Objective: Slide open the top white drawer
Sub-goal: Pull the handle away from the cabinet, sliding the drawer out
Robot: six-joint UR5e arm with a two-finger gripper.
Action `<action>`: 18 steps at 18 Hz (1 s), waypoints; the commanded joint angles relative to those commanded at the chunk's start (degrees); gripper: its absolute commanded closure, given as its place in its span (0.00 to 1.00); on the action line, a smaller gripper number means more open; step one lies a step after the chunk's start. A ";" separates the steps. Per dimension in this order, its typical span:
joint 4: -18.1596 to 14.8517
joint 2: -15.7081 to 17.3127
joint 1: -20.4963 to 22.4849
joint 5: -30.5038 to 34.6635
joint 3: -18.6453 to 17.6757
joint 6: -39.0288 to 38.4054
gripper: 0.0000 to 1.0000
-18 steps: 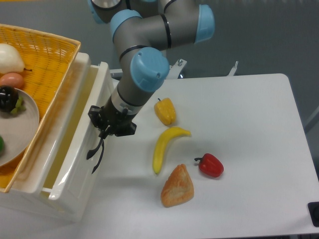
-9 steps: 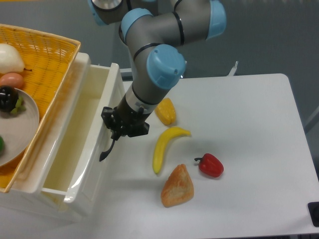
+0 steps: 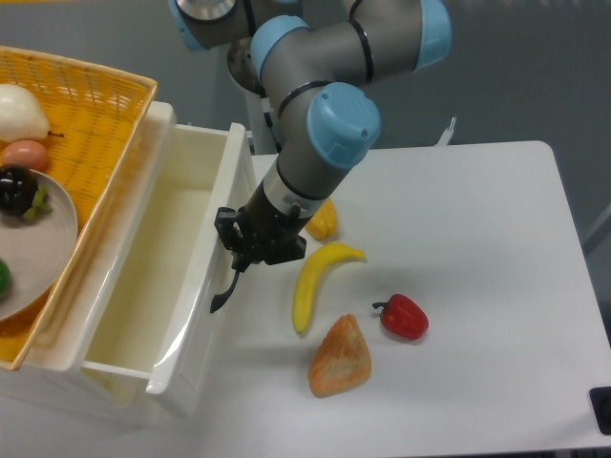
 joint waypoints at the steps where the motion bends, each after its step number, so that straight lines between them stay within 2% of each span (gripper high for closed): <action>1: 0.00 0.00 0.09 0.00 0.00 0.00 0.90; 14: -0.09 -0.88 3.52 -0.26 1.23 0.09 0.90; 18: -0.35 -1.05 4.75 -0.44 1.14 2.64 0.90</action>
